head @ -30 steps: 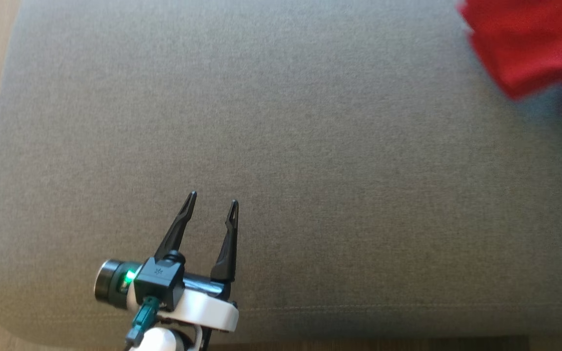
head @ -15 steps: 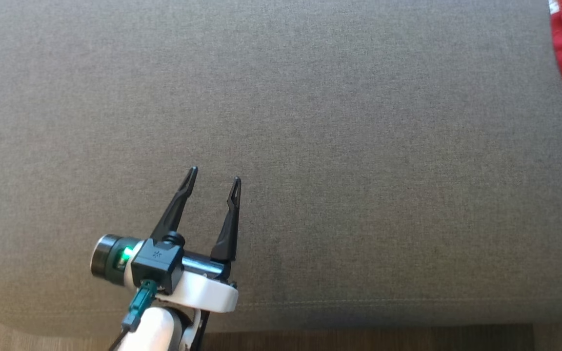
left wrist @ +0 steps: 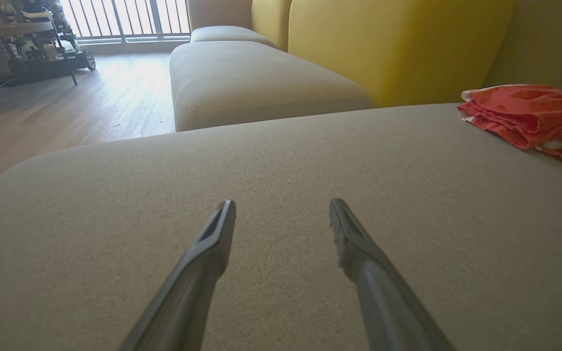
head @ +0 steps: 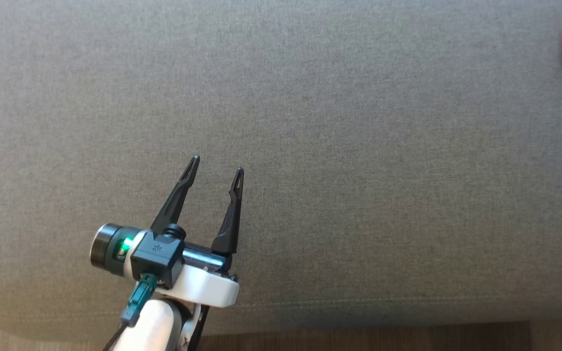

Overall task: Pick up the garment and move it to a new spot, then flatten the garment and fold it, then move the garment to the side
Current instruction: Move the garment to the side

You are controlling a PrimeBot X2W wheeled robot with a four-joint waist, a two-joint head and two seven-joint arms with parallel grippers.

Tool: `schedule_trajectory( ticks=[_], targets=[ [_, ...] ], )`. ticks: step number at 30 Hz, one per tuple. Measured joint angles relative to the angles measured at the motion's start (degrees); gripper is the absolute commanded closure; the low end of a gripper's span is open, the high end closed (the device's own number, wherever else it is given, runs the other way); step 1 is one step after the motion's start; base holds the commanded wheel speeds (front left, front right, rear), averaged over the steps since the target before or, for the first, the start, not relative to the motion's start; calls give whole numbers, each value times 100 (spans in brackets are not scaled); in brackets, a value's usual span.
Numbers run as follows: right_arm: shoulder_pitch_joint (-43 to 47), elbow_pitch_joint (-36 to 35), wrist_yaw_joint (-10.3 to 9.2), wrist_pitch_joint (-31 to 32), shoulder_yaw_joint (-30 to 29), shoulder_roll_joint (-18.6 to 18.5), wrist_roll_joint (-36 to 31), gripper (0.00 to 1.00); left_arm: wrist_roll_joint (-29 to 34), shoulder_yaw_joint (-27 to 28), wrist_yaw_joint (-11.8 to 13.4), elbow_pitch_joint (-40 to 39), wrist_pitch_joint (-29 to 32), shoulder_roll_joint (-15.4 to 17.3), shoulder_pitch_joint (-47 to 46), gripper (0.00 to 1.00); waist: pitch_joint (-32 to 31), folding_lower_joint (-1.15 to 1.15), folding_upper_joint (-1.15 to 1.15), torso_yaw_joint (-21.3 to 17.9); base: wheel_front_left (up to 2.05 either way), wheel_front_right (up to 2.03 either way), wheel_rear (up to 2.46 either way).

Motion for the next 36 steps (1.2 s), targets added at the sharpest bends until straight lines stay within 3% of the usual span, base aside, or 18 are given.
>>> schedule_trajectory(
  ticks=[5,7,8,10,12,15,21,25,31,36],
  targets=[
    [745,-1123,0,81,889,-31,-27,0,-1,2,-38,20,0,-1,37,0,-308,0,0,-8,0,0,0],
    [773,-1254,-1,-133,805,367,-27,0,-59,20,-10,26,0,-3,125,0,-485,0,0,-13,0,0,0],
    [860,-1246,0,-597,688,932,63,0,-214,98,86,56,0,-8,294,0,-688,0,0,-19,0,0,0],
    [1094,-1111,0,-1102,678,1517,389,0,-402,191,144,86,1,-4,480,0,-911,0,0,-26,0,0,0],
    [1538,-1066,0,-1548,812,1968,552,0,-552,196,141,104,0,-5,623,0,-1143,0,0,-28,0,0,0],
    [2404,-1176,0,-1739,1017,2310,1095,0,-647,201,170,138,0,-11,732,0,-1496,0,0,-4,0,0,0],
    [4215,-3112,-1,-1760,2067,2377,3517,0,-744,402,319,107,1,-9,1041,0,-2096,0,0,69,0,0,0],
    [5325,-4191,-1,-1761,2325,2432,4445,0,-713,583,380,-75,1,-8,1230,0,-2326,0,0,76,0,0,0],
    [6310,-4691,-1,-1761,2398,2435,4623,0,-708,710,414,-196,1,-8,1434,0,-2465,0,0,30,0,0,0],
    [6505,-4803,-1,-1761,2509,2442,4611,0,-561,728,312,-178,0,-8,1462,0,-2506,0,0,-53,0,0,0]
  ],
)
